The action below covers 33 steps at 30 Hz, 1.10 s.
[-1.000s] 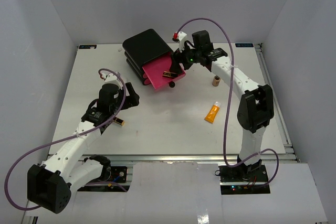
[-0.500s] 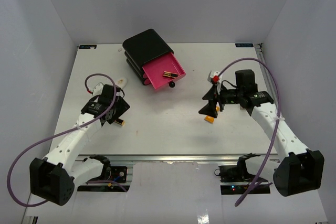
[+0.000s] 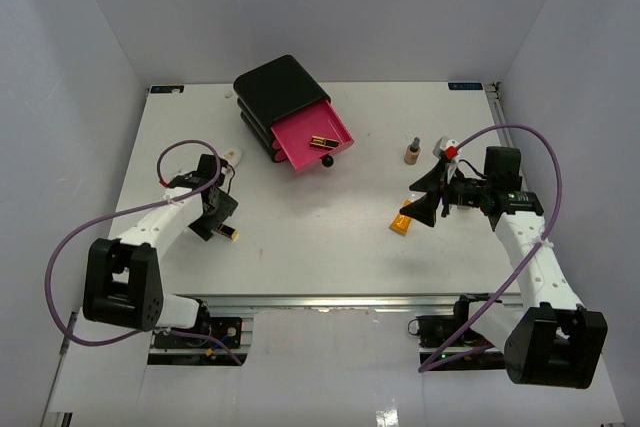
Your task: Organize the makeup
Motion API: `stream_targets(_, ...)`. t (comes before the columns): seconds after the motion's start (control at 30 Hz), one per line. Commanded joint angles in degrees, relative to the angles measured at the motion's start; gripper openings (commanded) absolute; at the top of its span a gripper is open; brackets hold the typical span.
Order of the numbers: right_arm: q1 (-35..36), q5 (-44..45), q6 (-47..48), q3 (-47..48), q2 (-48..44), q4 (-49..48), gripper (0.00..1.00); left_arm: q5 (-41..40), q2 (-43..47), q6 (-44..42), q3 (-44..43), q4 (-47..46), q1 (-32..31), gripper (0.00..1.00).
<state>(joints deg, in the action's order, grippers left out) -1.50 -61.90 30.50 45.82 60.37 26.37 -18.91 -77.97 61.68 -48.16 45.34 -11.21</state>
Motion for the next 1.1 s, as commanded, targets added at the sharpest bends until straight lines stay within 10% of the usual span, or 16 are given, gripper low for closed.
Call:
stream_targets(0.0, -0.8, -2.5, 0.8, 0.3, -1.1, -1.9, 0.84, 0.7, -3.1, 0.9, -0.4, -3.4, 0.5, 0.76)
stream_targets(0.67, -2.5, -3.7, 0.5, 0.0, -1.3, -1.9, 0.84, -0.1, -3.7, -0.8, -0.2, -5.8, 1.1, 0.23)
stream_targets(0.87, -2.8, -3.7, 0.5, 0.0, -1.4, -1.9, 0.84, 10.7, 3.0, -11.3, -4.1, -11.3, 0.1, 0.00)
stream_targets(1.07, -3.0, -3.6, 0.7, -0.1, -1.0, -1.9, 0.84, 21.3, 7.0, -22.9, -11.2, -21.0, -6.2, 0.00)
